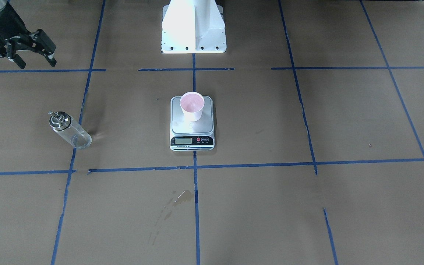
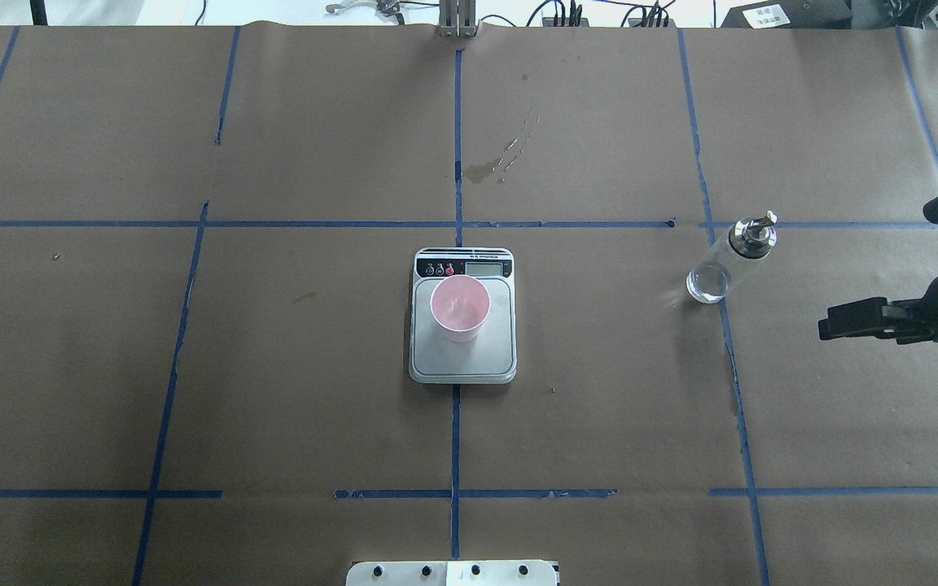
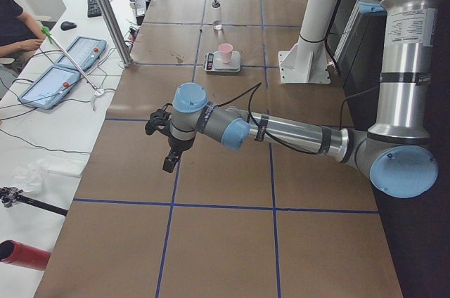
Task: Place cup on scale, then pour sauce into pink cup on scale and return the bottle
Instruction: 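Open the right gripper and withdraw it from the bottle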
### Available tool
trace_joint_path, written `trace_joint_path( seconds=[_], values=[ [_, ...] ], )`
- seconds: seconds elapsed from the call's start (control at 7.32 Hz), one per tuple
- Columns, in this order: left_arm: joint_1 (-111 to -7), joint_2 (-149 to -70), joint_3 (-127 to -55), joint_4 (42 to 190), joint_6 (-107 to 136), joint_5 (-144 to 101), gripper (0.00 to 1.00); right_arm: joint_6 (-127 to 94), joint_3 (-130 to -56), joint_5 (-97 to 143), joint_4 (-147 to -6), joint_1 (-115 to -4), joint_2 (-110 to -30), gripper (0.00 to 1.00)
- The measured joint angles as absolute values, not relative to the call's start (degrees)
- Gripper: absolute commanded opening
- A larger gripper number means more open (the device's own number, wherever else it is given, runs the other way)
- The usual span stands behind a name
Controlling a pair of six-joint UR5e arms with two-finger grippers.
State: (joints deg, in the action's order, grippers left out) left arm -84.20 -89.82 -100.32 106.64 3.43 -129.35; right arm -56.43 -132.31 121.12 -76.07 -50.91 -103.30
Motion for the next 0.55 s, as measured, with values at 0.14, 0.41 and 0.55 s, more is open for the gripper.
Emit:
trace_joint_path(
  seconds=[0.14, 0.41, 0.55],
  values=[
    [-84.2, -89.8, -100.3, 106.6, 3.4, -129.4, 1.0, -49.7, -132.0, 125.6, -79.7, -56.0, -102.6, 1.0],
    [-84.2, -89.7, -100.3, 106.6, 3.4, -129.5, 1.0, -34.7, -129.3, 131.4, -85.8, -65.4, -101.5, 1.0],
    [-84.3, -89.7, -100.1, 106.4, 3.1, -129.5, 1.0, -25.5, -125.1, 135.1, -87.3, -71.3, -100.4, 1.0]
  ],
)
